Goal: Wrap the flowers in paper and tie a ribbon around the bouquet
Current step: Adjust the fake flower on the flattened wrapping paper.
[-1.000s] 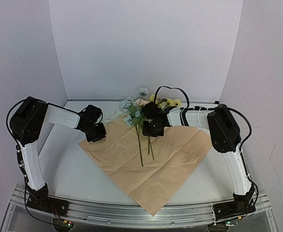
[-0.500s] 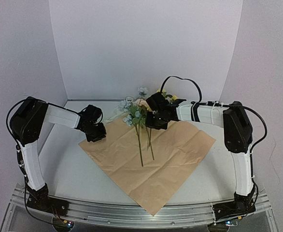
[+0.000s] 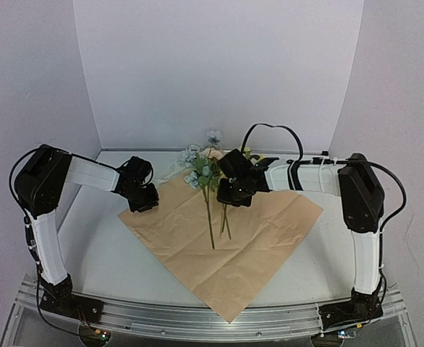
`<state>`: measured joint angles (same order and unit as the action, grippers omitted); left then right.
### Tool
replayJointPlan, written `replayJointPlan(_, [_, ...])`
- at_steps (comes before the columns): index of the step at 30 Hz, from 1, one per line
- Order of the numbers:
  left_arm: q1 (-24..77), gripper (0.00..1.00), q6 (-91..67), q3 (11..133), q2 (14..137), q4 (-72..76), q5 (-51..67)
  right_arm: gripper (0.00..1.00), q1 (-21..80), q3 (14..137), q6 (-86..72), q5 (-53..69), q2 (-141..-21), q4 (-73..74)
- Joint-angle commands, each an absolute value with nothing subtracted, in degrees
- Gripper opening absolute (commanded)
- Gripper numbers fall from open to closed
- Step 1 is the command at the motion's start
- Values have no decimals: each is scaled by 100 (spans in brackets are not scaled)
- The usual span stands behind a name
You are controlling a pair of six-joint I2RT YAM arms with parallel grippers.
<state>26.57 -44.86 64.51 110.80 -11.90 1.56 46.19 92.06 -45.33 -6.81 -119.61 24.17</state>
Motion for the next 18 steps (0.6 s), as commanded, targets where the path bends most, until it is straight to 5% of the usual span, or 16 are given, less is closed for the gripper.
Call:
replayJointPlan(1, [2619,26,-4447,6300,11298,-1819,202,0,4888,9234,-4702,-817,-12002,2325])
replayJointPlan(11, [2619,29,-4440,6304,11272,-1785,226,0,5058,8984,-4694,-935,-12114,2336])
replayJointPlan(18, [2619,40,-4342,6319,11064,-1758,297,50,5061,8995,-4334,-1087,-11852,2410])
